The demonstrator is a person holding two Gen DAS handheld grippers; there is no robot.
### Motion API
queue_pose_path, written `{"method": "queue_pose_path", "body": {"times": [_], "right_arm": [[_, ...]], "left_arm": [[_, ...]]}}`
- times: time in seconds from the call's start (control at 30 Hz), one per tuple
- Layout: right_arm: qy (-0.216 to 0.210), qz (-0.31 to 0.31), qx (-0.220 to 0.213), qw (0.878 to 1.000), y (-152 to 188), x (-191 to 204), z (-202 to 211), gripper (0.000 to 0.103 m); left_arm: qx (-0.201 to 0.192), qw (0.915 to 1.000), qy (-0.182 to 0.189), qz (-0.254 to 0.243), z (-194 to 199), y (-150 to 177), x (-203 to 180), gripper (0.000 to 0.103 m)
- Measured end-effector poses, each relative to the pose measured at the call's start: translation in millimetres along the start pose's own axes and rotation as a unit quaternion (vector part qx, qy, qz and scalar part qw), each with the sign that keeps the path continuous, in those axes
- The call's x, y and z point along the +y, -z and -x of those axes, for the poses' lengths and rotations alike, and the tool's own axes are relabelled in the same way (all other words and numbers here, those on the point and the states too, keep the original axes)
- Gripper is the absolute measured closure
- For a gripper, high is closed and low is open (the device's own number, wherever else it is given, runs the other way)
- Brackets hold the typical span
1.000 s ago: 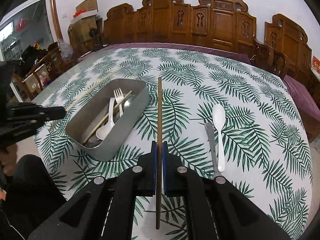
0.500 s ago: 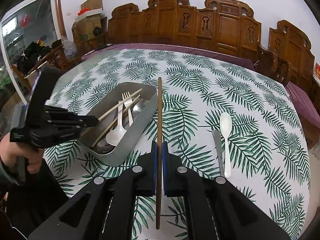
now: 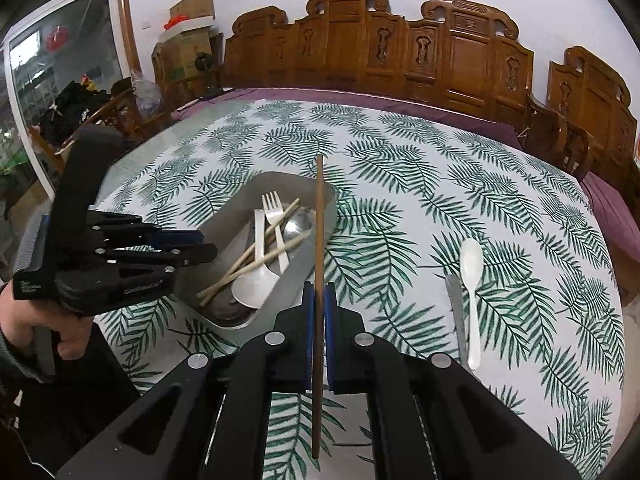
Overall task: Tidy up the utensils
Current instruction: 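Lower the chopstick into the tray and open the left gripper while the right gripper carries its chopstick, then lower the chopstick into the grey tray and open the right gripper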
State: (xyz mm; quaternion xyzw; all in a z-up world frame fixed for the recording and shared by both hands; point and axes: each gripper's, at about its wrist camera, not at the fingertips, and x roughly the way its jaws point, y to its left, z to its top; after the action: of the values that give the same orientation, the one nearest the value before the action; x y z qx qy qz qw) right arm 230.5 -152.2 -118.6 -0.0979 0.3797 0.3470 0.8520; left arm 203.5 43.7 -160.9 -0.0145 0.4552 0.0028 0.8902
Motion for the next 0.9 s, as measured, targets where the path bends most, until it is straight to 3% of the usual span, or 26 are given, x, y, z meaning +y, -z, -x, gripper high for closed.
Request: {"method": "queue_pose_path", "body": {"times": [0.47,0.6,0.7,0.77,0.83,0.9], "right_arm": [[-0.031,-0.018,0.02,0.999,-28,33,-44,0.097],[-0.036,-0.029,0.028,0.999,-34,37,-57,0.097],[-0.039,-0.035,0.032,0.998,-36,40,-65,0.097],[-0.041,-0.04,0.037,0.998,-38,42,-72,0.097],[-0.041,-0.045,0.043,0.997,-39,42,-78,0.097],[-0.042,-0.055,0.051,0.996,-39,42,-86,0.097]], "left_arm": [[-0.038,0.9993,-0.001,0.005,51,8,31,0.082],[-0.044,0.9989,-0.002,0.017,60,12,43,0.067],[-0.049,0.9984,-0.002,0.026,64,17,51,0.045],[-0.052,0.9981,0.002,0.033,66,21,56,0.042],[-0.054,0.9979,0.0,0.037,67,23,60,0.024],[-0.06,0.9974,-0.001,0.039,68,26,64,0.021]]}}
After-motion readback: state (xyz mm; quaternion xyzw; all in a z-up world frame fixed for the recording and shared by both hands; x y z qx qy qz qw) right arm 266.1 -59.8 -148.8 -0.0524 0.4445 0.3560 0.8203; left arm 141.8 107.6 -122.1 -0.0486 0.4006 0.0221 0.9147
